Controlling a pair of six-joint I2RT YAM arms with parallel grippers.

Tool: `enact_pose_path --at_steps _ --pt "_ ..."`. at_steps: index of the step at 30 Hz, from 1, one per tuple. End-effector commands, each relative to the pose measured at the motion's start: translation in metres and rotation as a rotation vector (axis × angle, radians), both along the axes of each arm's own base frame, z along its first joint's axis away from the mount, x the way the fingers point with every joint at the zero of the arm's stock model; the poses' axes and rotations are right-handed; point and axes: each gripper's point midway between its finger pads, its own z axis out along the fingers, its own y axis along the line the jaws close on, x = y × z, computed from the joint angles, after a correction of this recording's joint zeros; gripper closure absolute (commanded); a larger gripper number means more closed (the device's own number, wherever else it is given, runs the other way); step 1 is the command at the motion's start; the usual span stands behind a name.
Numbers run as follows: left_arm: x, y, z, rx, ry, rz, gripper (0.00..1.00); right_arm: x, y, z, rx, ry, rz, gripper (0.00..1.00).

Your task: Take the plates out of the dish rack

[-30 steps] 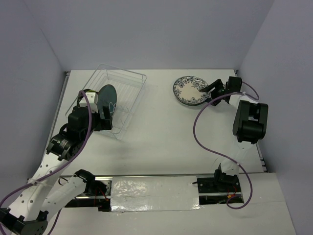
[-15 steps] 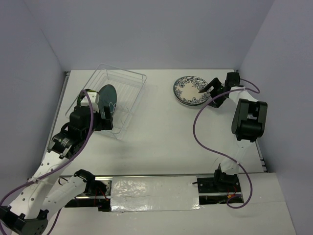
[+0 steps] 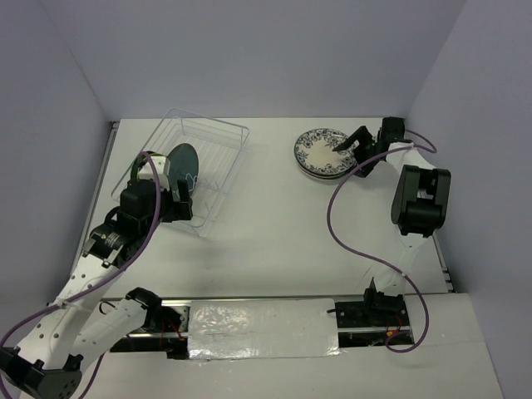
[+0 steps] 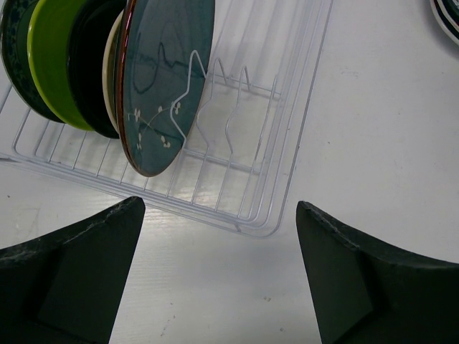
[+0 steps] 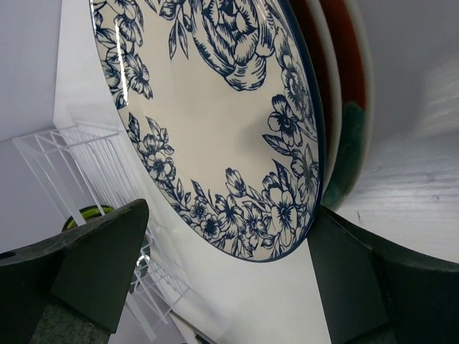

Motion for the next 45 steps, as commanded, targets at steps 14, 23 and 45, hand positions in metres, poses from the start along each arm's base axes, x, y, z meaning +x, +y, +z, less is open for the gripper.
enact_pose_path --at_steps 14,23,45 --pt "0.004 -0.001 0.007 0.01 -0.022 -0.009 0.01 -0.006 -0.015 0.023 -0.187 0.039 -0.076 0.03" --pt "0.011 0.013 0.022 0.027 -0.005 0.103 0.01 -0.022 -0.03 0.055 -0.313 0.044 -0.113 0.0" --pt "0.127 0.06 0.008 0.356 0.215 0.242 0.31 -0.219 0.116 0.153 -0.433 -0.567 0.345 0.02"
